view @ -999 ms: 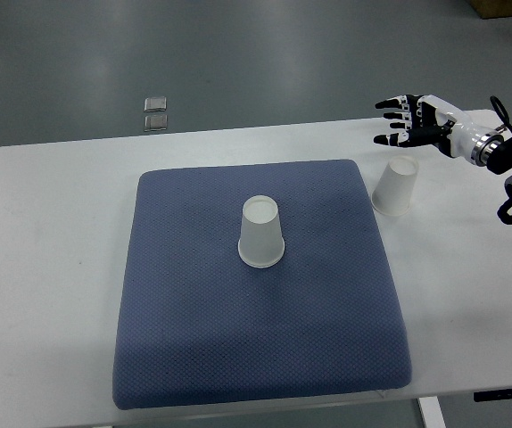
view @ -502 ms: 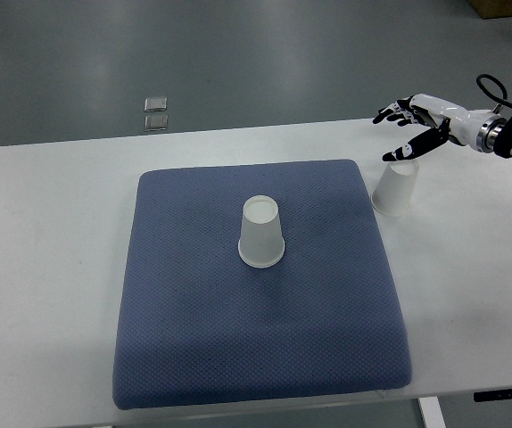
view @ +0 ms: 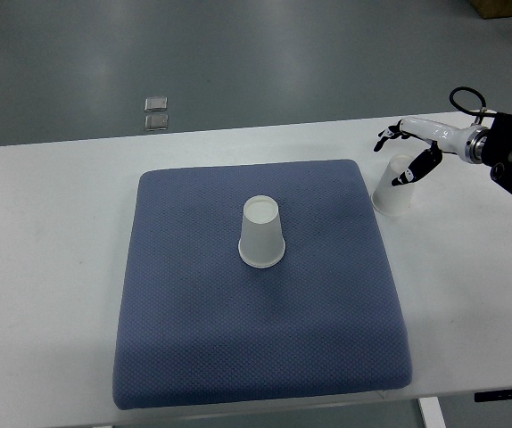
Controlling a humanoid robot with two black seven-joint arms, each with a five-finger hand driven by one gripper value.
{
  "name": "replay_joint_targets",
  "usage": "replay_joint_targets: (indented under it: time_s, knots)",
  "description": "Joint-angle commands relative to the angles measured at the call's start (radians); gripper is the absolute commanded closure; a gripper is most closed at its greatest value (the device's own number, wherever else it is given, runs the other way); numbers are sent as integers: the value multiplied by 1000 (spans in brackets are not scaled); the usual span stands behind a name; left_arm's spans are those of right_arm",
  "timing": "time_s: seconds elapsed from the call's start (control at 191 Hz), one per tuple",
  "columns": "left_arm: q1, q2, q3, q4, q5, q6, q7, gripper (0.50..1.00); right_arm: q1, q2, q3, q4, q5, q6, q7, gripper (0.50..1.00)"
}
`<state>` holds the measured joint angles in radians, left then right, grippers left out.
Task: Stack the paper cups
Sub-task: 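Close the right hand fingers around the loose white paper cup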
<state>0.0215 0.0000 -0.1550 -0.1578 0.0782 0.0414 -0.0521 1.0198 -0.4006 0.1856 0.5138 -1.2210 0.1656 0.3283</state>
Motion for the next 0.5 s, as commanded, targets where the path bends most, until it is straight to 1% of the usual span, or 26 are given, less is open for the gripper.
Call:
replay_joint_targets:
  time_s: [0.0, 0.126, 0.241, 0.497]
  knots:
    - [0, 0, 0, 0, 0, 0, 0, 500, 3, 3, -44, -1, -2, -26, -2, 587]
    - [0, 0, 0, 0, 0, 0, 0, 500, 3, 3, -74, -9, -2, -38, -2, 587]
    - [0, 0, 0, 0, 0, 0, 0, 500, 3, 3, -95, -18, -2, -69, -2, 587]
    - [0, 0, 0, 0, 0, 0, 0, 500, 0, 2, -98, -20, -2, -87, -2, 595]
